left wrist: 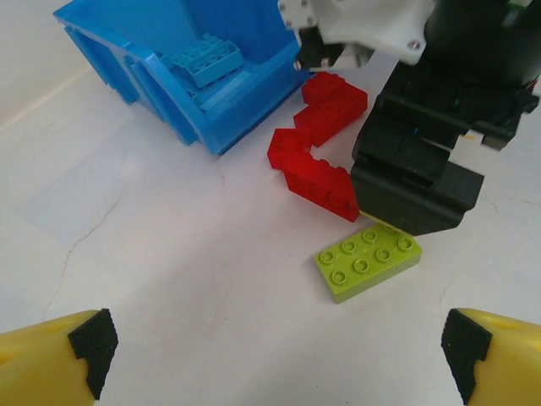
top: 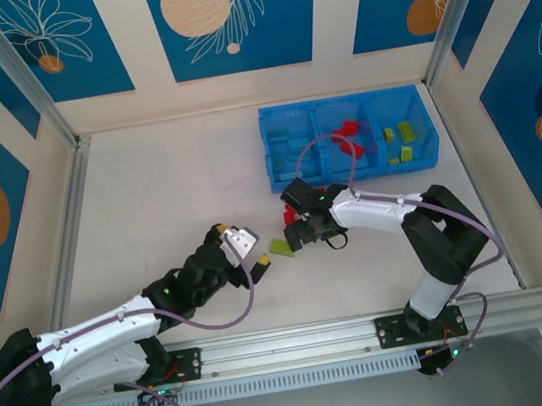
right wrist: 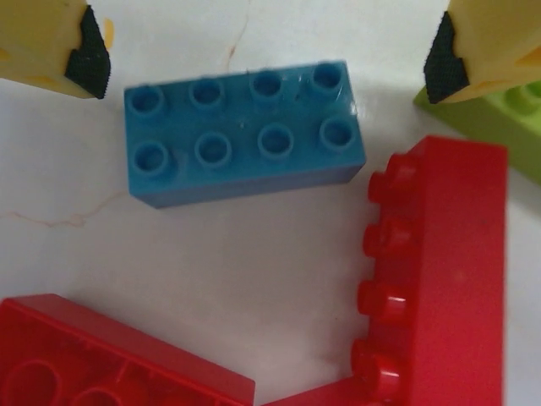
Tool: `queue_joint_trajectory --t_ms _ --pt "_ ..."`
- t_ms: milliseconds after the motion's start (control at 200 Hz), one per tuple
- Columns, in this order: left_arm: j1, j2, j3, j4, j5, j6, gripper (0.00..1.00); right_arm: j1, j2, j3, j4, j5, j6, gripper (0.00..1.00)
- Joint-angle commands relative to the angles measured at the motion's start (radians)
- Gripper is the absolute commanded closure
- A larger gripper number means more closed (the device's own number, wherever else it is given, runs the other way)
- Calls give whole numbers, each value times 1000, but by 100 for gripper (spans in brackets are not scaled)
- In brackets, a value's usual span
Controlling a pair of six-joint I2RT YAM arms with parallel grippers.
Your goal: Sort the legos into containers by color
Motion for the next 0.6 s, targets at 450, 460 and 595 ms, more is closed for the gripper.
queue_joint_trajectory --t_ms 450,460,595 --pt "5 -23 29 -7 45 14 0 29 -137 -48 -17 118 97 43" --pt "4 -24 29 -7 44 14 0 33 -150 -48 -20 128 100 44" --pt "5 -30 24 -5 42 12 0 99 -295 -35 -15 249 115 47"
